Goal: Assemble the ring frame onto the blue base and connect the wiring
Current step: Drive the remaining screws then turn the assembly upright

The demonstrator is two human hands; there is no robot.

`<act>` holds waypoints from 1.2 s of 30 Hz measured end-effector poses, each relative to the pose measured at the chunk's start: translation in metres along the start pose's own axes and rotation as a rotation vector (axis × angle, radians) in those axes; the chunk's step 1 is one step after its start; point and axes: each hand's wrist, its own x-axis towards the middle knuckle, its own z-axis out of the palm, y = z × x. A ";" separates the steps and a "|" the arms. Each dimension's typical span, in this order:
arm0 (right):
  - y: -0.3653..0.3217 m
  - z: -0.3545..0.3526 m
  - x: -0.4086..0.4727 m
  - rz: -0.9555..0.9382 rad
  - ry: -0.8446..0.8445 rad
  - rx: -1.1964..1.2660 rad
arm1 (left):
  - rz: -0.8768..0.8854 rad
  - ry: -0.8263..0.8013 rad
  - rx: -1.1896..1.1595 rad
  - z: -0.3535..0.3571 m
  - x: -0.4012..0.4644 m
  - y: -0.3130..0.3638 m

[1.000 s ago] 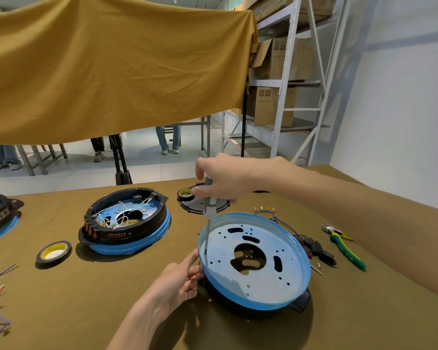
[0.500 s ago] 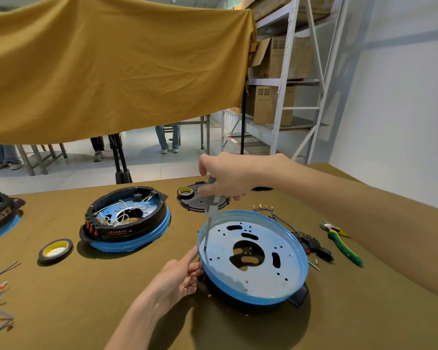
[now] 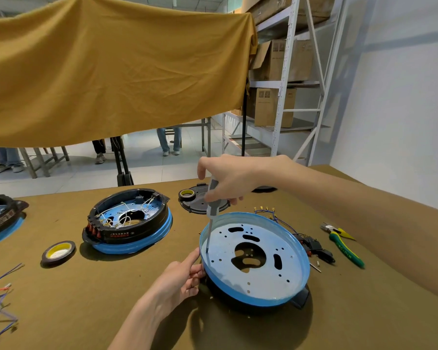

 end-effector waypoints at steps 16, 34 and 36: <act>-0.005 0.001 0.000 -0.028 0.016 -0.044 | -0.016 -0.006 0.006 -0.001 0.003 0.000; -0.013 0.001 -0.004 -0.047 0.016 -0.109 | -0.141 -0.156 0.153 -0.015 -0.013 0.011; -0.012 0.004 -0.004 -0.044 0.018 -0.122 | -0.150 -0.155 0.134 -0.015 -0.013 0.011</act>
